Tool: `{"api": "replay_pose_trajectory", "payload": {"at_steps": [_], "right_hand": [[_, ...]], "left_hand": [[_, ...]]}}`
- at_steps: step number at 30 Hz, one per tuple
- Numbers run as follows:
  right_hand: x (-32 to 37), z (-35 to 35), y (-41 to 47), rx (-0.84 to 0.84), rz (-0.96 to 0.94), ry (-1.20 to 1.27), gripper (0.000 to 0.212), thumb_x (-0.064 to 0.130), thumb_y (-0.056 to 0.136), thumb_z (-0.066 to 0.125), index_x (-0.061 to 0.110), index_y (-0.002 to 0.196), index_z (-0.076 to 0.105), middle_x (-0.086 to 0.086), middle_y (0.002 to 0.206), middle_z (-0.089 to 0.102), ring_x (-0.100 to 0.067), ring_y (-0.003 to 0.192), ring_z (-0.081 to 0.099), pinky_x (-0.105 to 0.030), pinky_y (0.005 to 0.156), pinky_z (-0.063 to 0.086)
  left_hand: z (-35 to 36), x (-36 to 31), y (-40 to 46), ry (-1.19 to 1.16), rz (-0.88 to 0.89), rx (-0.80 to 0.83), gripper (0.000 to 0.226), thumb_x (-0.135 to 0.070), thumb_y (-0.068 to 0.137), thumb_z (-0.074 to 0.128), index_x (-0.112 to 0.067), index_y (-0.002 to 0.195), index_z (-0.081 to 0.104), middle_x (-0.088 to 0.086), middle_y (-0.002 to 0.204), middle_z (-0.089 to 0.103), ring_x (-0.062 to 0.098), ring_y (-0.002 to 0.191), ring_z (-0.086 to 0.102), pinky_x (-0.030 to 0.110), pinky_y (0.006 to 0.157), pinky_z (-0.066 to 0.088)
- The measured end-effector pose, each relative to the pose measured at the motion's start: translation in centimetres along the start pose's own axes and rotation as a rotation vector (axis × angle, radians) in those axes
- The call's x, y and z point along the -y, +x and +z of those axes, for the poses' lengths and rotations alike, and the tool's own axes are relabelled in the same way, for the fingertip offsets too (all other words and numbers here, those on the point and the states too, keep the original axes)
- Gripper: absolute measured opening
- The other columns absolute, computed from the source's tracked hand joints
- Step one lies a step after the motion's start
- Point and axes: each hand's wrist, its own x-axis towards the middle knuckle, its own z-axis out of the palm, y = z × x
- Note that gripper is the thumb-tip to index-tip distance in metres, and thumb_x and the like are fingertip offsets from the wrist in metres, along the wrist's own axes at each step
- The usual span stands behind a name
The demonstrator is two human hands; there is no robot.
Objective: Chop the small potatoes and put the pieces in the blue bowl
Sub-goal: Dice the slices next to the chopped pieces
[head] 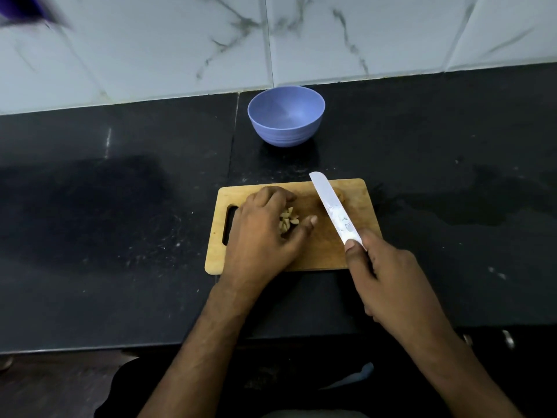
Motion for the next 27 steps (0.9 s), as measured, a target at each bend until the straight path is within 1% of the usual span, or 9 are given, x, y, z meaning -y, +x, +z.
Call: {"api": "replay_pose_trajectory", "payload": {"at_steps": [3, 6, 10, 13, 16, 20, 22, 25, 27], "right_hand": [[0.0, 0.0, 0.0, -0.001, 0.005, 0.002, 0.023, 0.042, 0.1, 0.04, 0.027, 0.091, 0.054, 0.001, 0.054, 0.056, -0.015, 0.041, 0.057, -0.043, 0.043, 0.051], [0.0, 0.1, 0.0, -0.012, 0.002, -0.004, 0.023, 0.041, 0.101, 0.04, 0.026, 0.09, 0.054, 0.001, 0.053, 0.056, -0.016, 0.042, 0.058, -0.042, 0.043, 0.051], [-0.1, 0.1, 0.0, -0.015, -0.009, -0.012, 0.023, 0.04, 0.101, 0.041, 0.026, 0.086, 0.051, 0.002, 0.053, 0.055, -0.014, 0.041, 0.057, -0.04, 0.043, 0.051], [-0.1, 0.1, 0.1, -0.014, -0.014, -0.018, 0.022, 0.041, 0.101, 0.04, 0.028, 0.09, 0.053, 0.002, 0.054, 0.056, -0.015, 0.042, 0.058, -0.039, 0.044, 0.052], [-0.2, 0.2, 0.1, -0.02, -0.008, -0.013, 0.021, 0.042, 0.101, 0.039, 0.029, 0.094, 0.053, 0.002, 0.056, 0.057, -0.014, 0.043, 0.059, -0.039, 0.044, 0.052], [-0.3, 0.1, 0.0, 0.022, 0.027, -0.001, 0.019, 0.044, 0.102, 0.038, 0.031, 0.104, 0.053, 0.002, 0.064, 0.062, -0.014, 0.047, 0.062, -0.035, 0.044, 0.055], [-0.5, -0.2, -0.1, 0.042, 0.081, 0.146, 0.018, 0.042, 0.102, 0.04, 0.031, 0.098, 0.054, -0.001, 0.062, 0.062, -0.016, 0.044, 0.062, -0.032, 0.042, 0.055], [-0.7, -1.2, -0.4, 0.016, 0.177, 0.441, 0.026, 0.036, 0.102, 0.044, 0.023, 0.084, 0.055, -0.008, 0.057, 0.058, -0.021, 0.04, 0.056, -0.037, 0.038, 0.052], [-0.8, -1.6, -0.4, 0.001, 0.193, 0.515, 0.029, 0.033, 0.103, 0.044, 0.017, 0.081, 0.053, -0.013, 0.058, 0.057, -0.023, 0.04, 0.054, -0.039, 0.037, 0.051]], "left_hand": [[0.4, -0.4, 0.4, 0.132, 0.036, 0.058, 0.033, -0.056, 0.089, 0.06, -0.03, 0.109, 0.064, -0.013, 0.114, 0.057, 0.008, 0.109, 0.053, 0.04, 0.096, 0.045], [0.6, -0.1, 1.2, 0.099, -0.018, 0.061, 0.02, -0.044, 0.089, 0.065, -0.027, 0.099, 0.066, -0.011, 0.107, 0.055, 0.011, 0.102, 0.054, 0.042, 0.091, 0.049], [0.6, 0.6, 1.6, 0.068, -0.079, 0.03, 0.016, -0.037, 0.088, 0.069, -0.023, 0.096, 0.067, -0.009, 0.104, 0.055, 0.013, 0.099, 0.056, 0.043, 0.086, 0.053], [0.6, 0.3, 1.4, 0.061, -0.074, 0.019, 0.018, -0.041, 0.088, 0.068, -0.026, 0.096, 0.066, -0.011, 0.103, 0.055, 0.012, 0.099, 0.057, 0.043, 0.086, 0.052], [0.6, -0.4, 1.3, 0.029, -0.041, 0.006, 0.023, -0.048, 0.09, 0.065, -0.028, 0.1, 0.067, -0.012, 0.105, 0.057, 0.01, 0.101, 0.056, 0.043, 0.088, 0.052], [0.9, -1.3, 1.3, 0.079, 0.001, -0.011, 0.025, -0.047, 0.092, 0.062, -0.028, 0.108, 0.065, -0.013, 0.109, 0.059, 0.008, 0.102, 0.056, 0.041, 0.093, 0.048], [1.0, -1.9, 1.4, 0.079, 0.016, 0.002, 0.029, -0.048, 0.092, 0.061, -0.029, 0.114, 0.063, -0.013, 0.112, 0.059, 0.007, 0.103, 0.056, 0.039, 0.094, 0.046], [1.5, -3.1, 1.8, 0.093, 0.038, 0.034, 0.041, -0.049, 0.092, 0.059, -0.029, 0.129, 0.056, -0.011, 0.121, 0.057, 0.009, 0.111, 0.054, 0.036, 0.098, 0.043], [1.9, -3.8, 2.2, 0.097, 0.044, 0.056, 0.051, -0.046, 0.093, 0.06, -0.027, 0.139, 0.049, -0.008, 0.129, 0.055, 0.012, 0.119, 0.052, 0.036, 0.102, 0.042]]}}
